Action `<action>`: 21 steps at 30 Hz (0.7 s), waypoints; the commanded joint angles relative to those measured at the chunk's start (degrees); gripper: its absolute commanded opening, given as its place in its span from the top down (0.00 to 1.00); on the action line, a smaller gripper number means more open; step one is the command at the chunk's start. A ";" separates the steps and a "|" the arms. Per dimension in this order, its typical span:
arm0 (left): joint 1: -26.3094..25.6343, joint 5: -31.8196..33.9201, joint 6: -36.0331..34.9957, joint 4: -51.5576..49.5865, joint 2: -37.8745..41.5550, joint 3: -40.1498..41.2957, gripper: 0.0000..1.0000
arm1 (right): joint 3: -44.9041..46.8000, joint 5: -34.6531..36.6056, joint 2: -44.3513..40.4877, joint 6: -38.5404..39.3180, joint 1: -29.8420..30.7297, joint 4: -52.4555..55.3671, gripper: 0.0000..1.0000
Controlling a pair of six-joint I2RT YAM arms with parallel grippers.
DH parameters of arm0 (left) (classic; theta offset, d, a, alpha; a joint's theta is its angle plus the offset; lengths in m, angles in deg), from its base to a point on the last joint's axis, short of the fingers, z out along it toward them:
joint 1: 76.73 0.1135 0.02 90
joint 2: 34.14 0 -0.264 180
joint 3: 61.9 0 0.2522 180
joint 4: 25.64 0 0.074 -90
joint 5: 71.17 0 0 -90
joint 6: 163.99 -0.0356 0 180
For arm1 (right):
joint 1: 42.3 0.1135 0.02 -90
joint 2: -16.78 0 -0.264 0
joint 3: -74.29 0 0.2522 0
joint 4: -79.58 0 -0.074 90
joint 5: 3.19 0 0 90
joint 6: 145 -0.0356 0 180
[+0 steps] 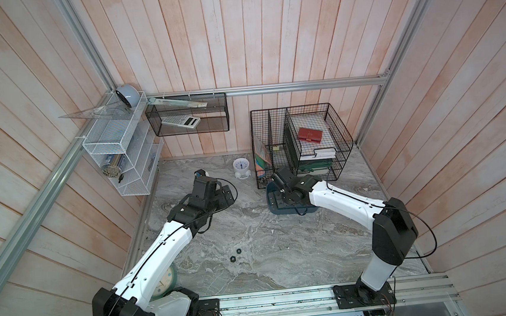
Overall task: Put the nuts on the desktop into the storage box
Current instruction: Pick up the nut from the center of the board.
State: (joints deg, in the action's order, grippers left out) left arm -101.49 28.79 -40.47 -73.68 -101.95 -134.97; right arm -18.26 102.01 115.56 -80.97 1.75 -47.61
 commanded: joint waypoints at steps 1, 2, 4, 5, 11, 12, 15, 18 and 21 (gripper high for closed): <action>0.32 4.54 1.96 -4.01 3.14 2.03 0.00 | -0.03 2.86 -0.20 -1.00 3.83 2.91 0.02; 0.33 5.46 2.45 -4.94 4.10 2.58 0.00 | -0.33 2.99 0.13 -0.89 5.03 2.97 0.02; 0.41 6.10 3.07 -6.28 6.18 3.84 0.00 | -0.71 3.37 0.86 -0.66 7.46 2.93 0.02; 0.41 6.28 3.46 -6.79 7.38 4.57 0.00 | -0.72 3.27 1.19 -0.68 8.63 2.72 0.02; 0.41 7.65 4.86 -10.53 14.24 7.73 0.00 | -1.81 1.75 3.64 0.43 14.77 1.65 0.02; 0.48 8.08 5.13 -11.39 15.32 8.25 0.00 | -2.03 1.62 4.25 0.61 15.69 1.56 0.02; 0.41 8.87 5.77 -12.97 18.47 9.48 0.00 | -2.43 1.06 5.66 1.19 18.61 0.43 0.02; 0.42 10.13 6.67 -14.10 21.31 10.81 0.00 | -2.93 0.17 7.45 1.94 21.37 -0.98 0.03; 0.48 11.60 7.25 -15.87 23.63 11.35 0.00 | -4.23 -1.04 9.78 2.90 23.53 -1.56 0.08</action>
State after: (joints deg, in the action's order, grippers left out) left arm -101.38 37.55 -34.63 -86.78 -80.09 -124.59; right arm -20.38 102.19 123.13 -79.53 23.72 -48.16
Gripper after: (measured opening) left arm 0.998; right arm 0.935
